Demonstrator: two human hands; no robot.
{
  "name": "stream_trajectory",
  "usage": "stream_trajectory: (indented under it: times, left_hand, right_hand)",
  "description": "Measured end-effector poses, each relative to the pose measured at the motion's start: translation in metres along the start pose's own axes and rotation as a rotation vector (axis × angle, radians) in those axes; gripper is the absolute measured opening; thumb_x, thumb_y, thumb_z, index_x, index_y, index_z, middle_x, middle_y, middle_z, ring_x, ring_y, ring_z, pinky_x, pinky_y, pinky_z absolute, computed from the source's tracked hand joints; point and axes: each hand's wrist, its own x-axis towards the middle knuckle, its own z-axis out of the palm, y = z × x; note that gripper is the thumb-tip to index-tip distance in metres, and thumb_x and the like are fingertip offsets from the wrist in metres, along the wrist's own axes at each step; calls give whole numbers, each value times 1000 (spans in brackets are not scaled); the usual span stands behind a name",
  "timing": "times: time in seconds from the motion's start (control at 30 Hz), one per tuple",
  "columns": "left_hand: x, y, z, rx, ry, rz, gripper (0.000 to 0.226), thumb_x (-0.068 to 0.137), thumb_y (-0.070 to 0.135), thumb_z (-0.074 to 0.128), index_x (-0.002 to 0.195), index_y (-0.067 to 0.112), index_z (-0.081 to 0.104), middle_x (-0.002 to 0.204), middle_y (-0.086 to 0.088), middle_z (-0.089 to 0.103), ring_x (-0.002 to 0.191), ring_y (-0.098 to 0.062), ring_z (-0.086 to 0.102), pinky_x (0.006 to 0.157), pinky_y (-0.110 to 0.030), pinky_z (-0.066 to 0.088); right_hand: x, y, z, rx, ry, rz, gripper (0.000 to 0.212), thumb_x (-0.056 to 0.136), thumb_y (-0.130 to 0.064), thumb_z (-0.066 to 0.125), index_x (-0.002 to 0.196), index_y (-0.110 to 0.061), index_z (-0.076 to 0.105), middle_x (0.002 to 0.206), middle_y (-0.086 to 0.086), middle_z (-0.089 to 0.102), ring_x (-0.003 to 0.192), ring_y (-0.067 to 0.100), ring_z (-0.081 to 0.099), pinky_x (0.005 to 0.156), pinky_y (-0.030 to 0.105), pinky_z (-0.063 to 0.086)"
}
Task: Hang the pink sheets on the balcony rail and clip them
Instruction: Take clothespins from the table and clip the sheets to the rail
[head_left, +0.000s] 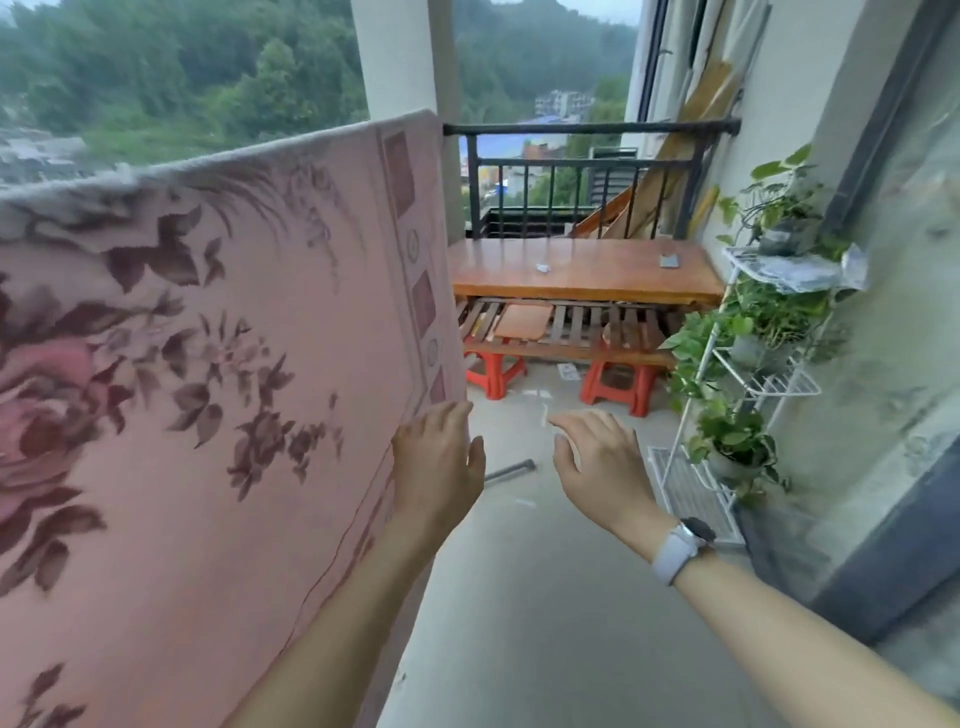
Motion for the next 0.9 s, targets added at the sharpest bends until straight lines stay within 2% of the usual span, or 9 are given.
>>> stream_trajectory:
  times: [0.13, 0.37, 0.5, 0.63, 0.77, 0.9]
  left_hand:
    - [87, 5, 83, -80, -102, 41, 39, 80, 22, 54, 117, 11, 56, 116, -7, 62, 107, -30, 56, 87, -41, 42]
    - [241, 4, 247, -110, -207, 56, 42, 89, 26, 47, 129, 15, 45, 133, -5, 48, 125, -26, 40, 103, -41, 32]
    - [356, 9, 319, -72, -246, 7, 44, 90, 28, 45, 132, 16, 41, 136, -2, 44, 126, -24, 37, 100, -41, 32]
    - [444, -2, 370, -77, -258, -54, 43, 88, 26, 48, 131, 19, 43, 134, -1, 46, 126, -23, 38, 97, -41, 34]
    - [515, -33, 432, -57, -251, -143, 41, 86, 25, 53, 126, 14, 49, 130, -6, 51, 121, -28, 45, 95, -41, 36]
    - [589, -68, 510, -30, -253, -211, 44, 84, 33, 46, 123, 14, 52, 128, -6, 53, 119, -29, 47, 94, -43, 36]
  right_hand:
    - [61, 77, 28, -64, -41, 97, 40, 82, -27, 31, 100, -14, 65, 95, 1, 67, 93, 25, 60, 78, 37, 44]
    - [177, 231, 113, -98, -87, 191, 43, 82, -27, 30, 98, -11, 66, 98, 5, 67, 95, 26, 61, 83, 37, 45]
    - [272, 323, 157, -95, -176, 235, 48, 80, -31, 27, 102, -11, 65, 100, 6, 67, 96, 27, 60, 85, 37, 45]
    - [362, 386, 204, -86, -277, 234, 54, 79, -36, 22, 106, -12, 62, 105, 6, 64, 100, 28, 57, 86, 36, 42]
    - [433, 440, 267, -33, -377, 227, 40, 87, -26, 32, 115, -14, 57, 117, 4, 59, 110, 24, 50, 91, 34, 36]
    - [505, 497, 344, -5, -457, 220, 32, 93, -21, 37, 122, -16, 51, 126, 0, 53, 117, 20, 44, 96, 33, 34]
